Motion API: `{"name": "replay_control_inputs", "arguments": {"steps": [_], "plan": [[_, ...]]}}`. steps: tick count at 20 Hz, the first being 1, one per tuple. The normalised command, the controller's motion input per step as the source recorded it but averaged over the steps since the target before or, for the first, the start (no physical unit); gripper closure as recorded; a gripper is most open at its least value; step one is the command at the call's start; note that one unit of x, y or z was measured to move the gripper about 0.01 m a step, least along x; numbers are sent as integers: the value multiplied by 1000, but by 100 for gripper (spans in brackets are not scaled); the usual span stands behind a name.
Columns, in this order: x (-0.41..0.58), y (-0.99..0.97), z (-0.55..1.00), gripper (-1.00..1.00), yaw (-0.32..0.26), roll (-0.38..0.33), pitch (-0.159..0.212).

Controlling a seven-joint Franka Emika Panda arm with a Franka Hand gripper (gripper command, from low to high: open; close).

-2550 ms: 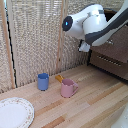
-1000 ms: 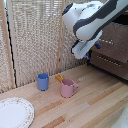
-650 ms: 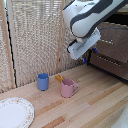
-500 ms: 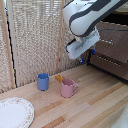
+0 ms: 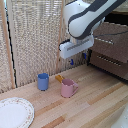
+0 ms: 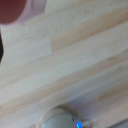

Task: Propose to navigate your clamp on the clench of the first drawer. Use gentle force to register to the cabinet. Send posterior your swing mandate till over it lurks, a cup of pink essence. Fortify your grip after aiming concentric with the pink cup’s periphery. Manoeuvre the pink towards the cabinet's top. Drop your compression till the cup is resting inside.

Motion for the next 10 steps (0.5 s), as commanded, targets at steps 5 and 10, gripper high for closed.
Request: {"name": "replay_control_inputs", "arguments": {"steps": [5, 10], "plan": [[27, 0, -376, -100, 23, 121, 49], [5, -11, -446, -100, 37, 98, 46]]}}
